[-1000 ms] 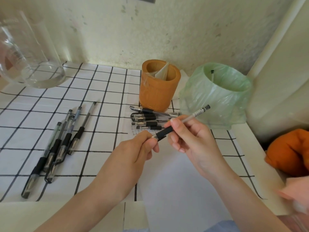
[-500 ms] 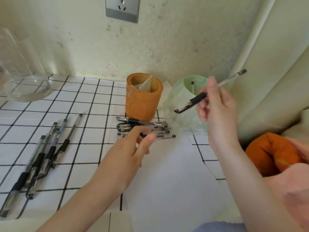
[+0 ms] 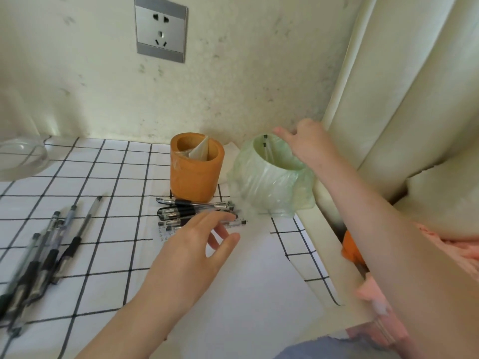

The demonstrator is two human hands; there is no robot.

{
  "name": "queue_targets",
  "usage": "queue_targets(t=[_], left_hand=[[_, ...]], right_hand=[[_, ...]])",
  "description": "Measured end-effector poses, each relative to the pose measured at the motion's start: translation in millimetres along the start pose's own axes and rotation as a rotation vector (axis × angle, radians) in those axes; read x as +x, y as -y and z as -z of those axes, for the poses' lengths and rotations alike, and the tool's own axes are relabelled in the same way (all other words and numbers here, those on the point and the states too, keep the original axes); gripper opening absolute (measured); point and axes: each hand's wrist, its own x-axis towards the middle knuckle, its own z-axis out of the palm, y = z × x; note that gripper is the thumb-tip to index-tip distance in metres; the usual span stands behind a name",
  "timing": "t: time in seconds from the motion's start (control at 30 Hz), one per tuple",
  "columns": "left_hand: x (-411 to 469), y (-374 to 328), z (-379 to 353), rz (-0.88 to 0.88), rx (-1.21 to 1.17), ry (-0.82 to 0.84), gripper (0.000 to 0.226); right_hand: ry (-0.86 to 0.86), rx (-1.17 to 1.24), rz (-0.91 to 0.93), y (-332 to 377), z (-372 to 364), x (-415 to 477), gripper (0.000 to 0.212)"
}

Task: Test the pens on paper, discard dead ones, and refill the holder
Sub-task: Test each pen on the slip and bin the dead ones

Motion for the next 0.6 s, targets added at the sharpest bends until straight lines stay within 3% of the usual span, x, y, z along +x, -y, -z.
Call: queue_targets(t=[0.13,0.23,0.37,0.6], left_hand=[[-7,6,8,0.027,0.038,0.001,0.03],[-14,10,15,0.073,0.059,0.001,0.026],[-22,20,23,0.112,0.137,-0.011,0.021],[-40,57,31,0.126,0.483,-0.096,0.014]], right_hand=[[-0.164,0.232,0.079,7,-6,-43,0.044],[0.001,0.487,0.117,22,-26,-95,0.033],[0.338,0.471,0.205,36,-71,-139,0.029],[0.42,0.442,0.249,35,-115,-154,0.02]])
